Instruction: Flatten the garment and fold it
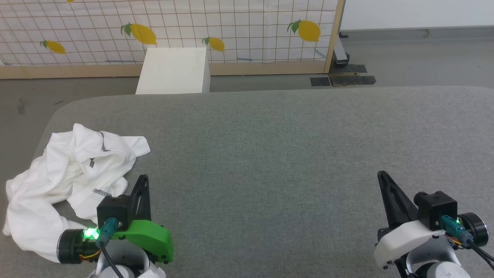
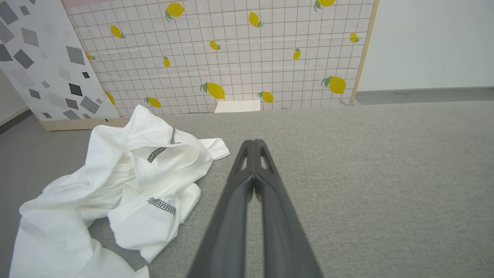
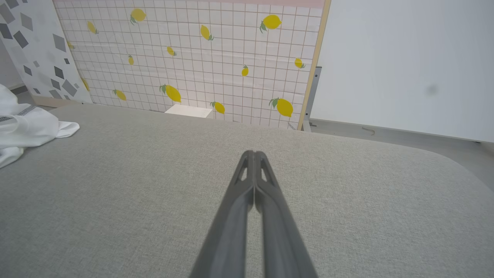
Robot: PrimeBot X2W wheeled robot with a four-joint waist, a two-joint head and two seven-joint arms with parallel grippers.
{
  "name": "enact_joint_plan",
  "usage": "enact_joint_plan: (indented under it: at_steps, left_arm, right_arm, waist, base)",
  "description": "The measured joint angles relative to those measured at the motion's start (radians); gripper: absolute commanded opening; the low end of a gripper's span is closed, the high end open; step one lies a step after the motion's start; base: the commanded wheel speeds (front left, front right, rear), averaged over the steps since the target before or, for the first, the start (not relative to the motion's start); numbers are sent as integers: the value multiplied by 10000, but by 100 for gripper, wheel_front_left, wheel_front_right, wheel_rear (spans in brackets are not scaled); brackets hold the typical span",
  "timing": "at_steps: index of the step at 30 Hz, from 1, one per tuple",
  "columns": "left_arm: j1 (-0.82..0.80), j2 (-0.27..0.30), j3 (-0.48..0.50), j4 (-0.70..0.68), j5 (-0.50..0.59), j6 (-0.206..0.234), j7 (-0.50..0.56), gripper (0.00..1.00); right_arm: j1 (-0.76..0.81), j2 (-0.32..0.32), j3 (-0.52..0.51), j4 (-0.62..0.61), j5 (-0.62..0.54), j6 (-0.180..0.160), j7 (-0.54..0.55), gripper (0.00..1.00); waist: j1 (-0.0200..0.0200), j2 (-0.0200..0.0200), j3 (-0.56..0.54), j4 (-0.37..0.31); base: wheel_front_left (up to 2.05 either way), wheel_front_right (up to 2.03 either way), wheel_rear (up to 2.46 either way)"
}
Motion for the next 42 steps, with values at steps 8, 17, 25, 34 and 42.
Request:
enact_joint_plan:
  at_steps: [8,17,25,34,42]
  left_arm:
    - [0,0,-2,0,0,-2,0,0]
    - [0,0,2,0,0,0,0,0]
    - [0,0,0,0,-2,-2,0,0]
    - [-1,2,-6,2,-8,-2,0,100]
    - [-6,2,-84,38,-63,-2,-17,100]
  right_arm:
    - [0,0,-2,0,0,0,0,0]
    - [0,0,0,0,0,0,0,0]
    - [0,0,2,0,0,0,0,0]
    - [2,0,-2,0,4,0,0,100]
    - [3,-6,-6,0,23,0,-2,100]
  waist:
    - [0,0,0,0]
    - [0,0,0,0]
    - [0,0,0,0]
    - [0,0,0,0]
    - [0,0,-1,4]
  base:
    - [0,0,0]
    - [0,0,0]
    - [0,0,0]
    - [0,0,0]
    - [0,0,0]
